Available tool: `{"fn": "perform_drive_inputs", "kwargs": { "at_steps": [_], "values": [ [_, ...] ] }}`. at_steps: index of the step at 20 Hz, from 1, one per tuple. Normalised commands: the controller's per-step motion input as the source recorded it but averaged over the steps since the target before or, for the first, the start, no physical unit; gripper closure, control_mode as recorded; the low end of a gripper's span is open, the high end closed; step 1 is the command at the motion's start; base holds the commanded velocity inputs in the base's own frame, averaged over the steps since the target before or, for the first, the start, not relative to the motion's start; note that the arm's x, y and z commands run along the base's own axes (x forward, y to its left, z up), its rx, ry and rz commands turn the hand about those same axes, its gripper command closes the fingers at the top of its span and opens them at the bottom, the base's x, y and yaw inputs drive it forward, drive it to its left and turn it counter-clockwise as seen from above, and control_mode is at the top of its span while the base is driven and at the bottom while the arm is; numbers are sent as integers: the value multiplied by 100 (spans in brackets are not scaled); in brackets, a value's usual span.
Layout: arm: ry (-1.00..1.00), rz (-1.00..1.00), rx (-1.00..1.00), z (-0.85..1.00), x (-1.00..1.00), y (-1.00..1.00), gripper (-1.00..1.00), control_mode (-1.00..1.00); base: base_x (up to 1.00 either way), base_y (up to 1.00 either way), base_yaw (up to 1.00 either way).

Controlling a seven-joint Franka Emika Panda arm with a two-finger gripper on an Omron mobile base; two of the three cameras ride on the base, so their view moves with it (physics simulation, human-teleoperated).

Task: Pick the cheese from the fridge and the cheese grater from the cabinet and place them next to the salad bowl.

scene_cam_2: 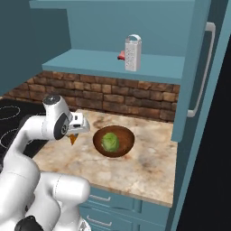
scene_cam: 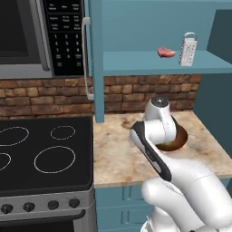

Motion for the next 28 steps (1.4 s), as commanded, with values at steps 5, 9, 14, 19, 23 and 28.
{"fn": "perform_drive_inputs", "kwargs": {
  "at_steps": [5,9,14,19,23,28],
  "values": [
    [7,1,0,-47,24,2,100,-100,0,0,0],
    [2,0,0,-44,25,3,100,-100,0,0,0],
    [0,0,-2,-36,17,0,100,-100,0,0,0],
    [0,0,-4,-25,10,0,100,-100,0,0,0],
    [0,0,-3,-21,6,0,100,-100,0,0,0],
    [0,0,-1,-17,2,-1,100,-100,0,0,0]
  ]
}}
